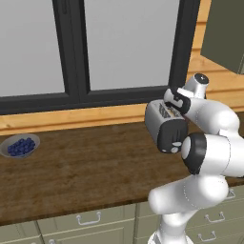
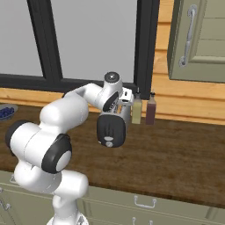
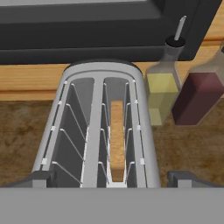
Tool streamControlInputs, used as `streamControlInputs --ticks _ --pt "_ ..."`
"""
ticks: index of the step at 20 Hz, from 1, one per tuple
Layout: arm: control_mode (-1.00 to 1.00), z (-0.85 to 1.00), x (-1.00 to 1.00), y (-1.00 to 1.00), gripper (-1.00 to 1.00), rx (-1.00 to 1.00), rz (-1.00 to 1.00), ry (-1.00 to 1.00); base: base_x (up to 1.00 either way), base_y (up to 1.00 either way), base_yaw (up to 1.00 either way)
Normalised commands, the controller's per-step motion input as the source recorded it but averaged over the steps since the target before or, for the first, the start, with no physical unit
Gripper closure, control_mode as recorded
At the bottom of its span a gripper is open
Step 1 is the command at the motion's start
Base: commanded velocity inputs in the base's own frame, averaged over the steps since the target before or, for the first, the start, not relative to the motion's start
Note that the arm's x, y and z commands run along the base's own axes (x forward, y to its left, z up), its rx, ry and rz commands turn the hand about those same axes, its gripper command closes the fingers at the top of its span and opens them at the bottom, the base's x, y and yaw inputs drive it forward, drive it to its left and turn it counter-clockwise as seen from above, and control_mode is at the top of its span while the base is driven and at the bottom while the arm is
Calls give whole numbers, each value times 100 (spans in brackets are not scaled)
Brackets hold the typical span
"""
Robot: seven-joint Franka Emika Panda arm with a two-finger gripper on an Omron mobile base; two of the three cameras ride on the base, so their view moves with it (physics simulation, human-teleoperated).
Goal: Start the toaster. Once the lever pops up, take the bread to the plate on the dining counter.
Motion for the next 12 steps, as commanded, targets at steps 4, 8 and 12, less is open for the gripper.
streamControlInputs --ticks 4,8,12 --pt "-100 0 0 0 -100 0 0 0 0 0 0" --pt "-100 0 0 0 -100 0 0 0 0 0 0" --pt "-100 0 0 0 -100 0 0 0 0 0 0"
